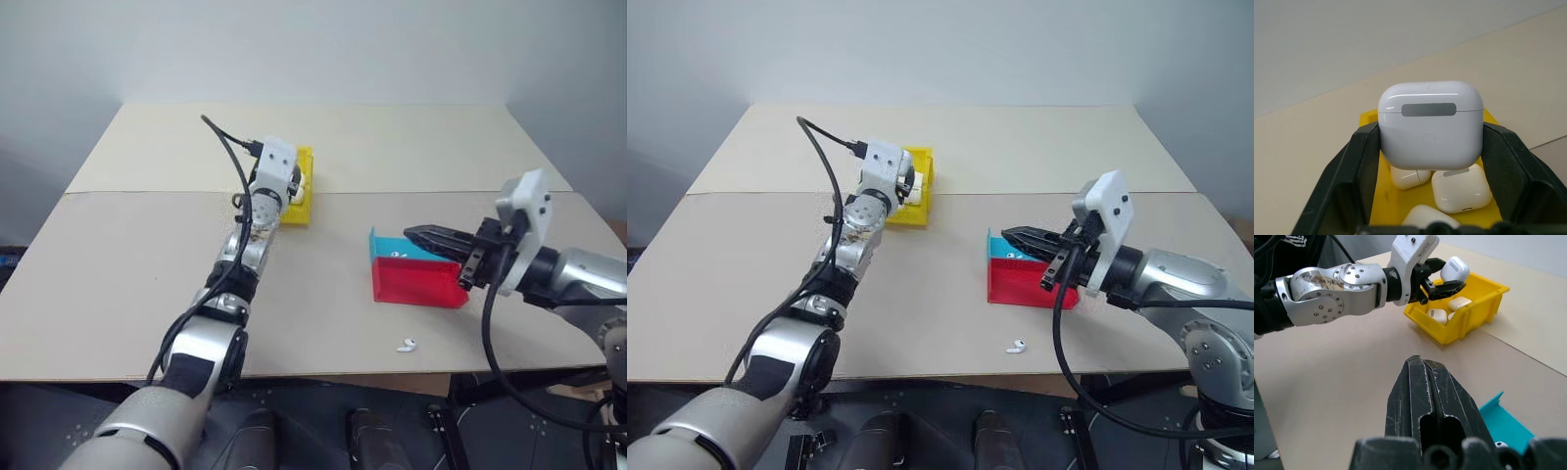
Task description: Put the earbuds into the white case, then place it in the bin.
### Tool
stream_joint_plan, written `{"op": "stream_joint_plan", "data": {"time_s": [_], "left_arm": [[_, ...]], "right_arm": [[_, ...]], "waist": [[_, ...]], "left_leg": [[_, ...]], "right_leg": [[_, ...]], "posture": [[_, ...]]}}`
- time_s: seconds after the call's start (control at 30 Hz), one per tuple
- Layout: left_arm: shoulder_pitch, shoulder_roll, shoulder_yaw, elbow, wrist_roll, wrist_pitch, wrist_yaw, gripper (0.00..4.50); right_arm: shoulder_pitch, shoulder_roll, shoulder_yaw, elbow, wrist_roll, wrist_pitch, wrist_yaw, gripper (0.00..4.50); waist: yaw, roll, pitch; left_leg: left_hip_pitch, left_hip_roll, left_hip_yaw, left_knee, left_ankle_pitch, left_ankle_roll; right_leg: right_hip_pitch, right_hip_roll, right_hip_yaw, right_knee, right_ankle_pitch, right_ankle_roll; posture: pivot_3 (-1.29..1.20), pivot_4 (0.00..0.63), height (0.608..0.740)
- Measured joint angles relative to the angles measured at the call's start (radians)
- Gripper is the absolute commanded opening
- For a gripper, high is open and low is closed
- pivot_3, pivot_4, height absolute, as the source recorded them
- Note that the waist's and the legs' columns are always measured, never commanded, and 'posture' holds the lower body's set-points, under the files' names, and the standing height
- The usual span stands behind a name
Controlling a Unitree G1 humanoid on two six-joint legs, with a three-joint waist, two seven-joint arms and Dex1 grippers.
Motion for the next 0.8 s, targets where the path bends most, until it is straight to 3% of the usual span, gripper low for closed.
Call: {"op": "stream_joint_plan", "data": {"time_s": [0.03,0.07,0.3,0.43,0.57,0.73,0.8], "left_arm": [[-0.008,-0.003,0.001,0.012,-0.002,-0.003,0.000,4.42],[-0.015,-0.004,0.001,0.022,-0.002,-0.008,0.000,4.47],[-0.026,-0.005,0.054,-0.009,-0.040,-0.001,0.043,4.47],[0.100,0.012,0.237,-0.373,-0.416,0.188,-0.234,4.47],[0.408,0.189,0.233,-0.758,-0.591,0.356,-0.491,4.47],[0.598,0.428,0.279,-1.007,-0.717,0.518,-0.652,4.47],[0.699,0.557,0.319,-1.077,-0.743,0.522,-0.758,4.47]], "right_arm": [[0.000,0.000,0.001,0.001,0.000,0.006,-0.011,0.00],[0.000,0.000,0.003,0.002,0.000,0.011,-0.021,0.00],[0.005,0.000,0.012,0.005,-0.005,0.024,-0.046,0.00],[0.090,-0.046,0.000,-0.013,-0.045,-0.004,0.006,0.00],[0.285,-0.117,-0.092,-0.028,-0.158,-0.153,0.170,0.00],[0.419,-0.181,-0.275,0.013,-0.246,-0.322,0.407,0.00],[0.462,-0.207,-0.342,0.053,-0.284,-0.400,0.513,0.00]], "waist": [[0.000,0.000,0.000],[0.000,0.000,0.000],[-0.003,0.000,0.000],[-0.014,0.001,-0.001],[-0.027,0.001,-0.001],[-0.016,0.000,0.000],[-0.016,0.000,0.000]], "left_leg": [[0.000,0.000,0.000,0.000,0.000,0.000],[0.000,0.000,0.000,0.000,0.000,0.000],[0.000,0.000,0.000,0.000,0.000,0.000],[0.000,0.001,0.001,-0.001,-0.002,-0.003],[0.004,0.001,0.001,-0.005,-0.002,-0.004],[0.005,0.001,0.000,0.000,-0.002,-0.005],[0.008,0.001,0.002,0.000,-0.002,-0.005]], "right_leg": [[0.000,0.000,0.000,0.000,0.000,0.000],[0.000,0.000,0.000,0.000,0.000,0.000],[0.000,0.000,0.000,0.000,0.000,0.000],[0.000,0.000,0.000,0.001,0.001,-0.006],[0.000,0.000,0.001,0.004,-0.002,-0.008],[0.002,0.000,-0.001,0.005,-0.006,-0.002],[0.004,-0.001,0.000,0.005,-0.010,-0.009]], "posture": [[0.00,0.150,0.740],[0.00,0.150,0.740],[0.00,0.150,0.740],[0.00,0.150,0.740],[0.00,0.150,0.740],[0.00,0.150,0.740],[0.00,0.150,0.740]]}}
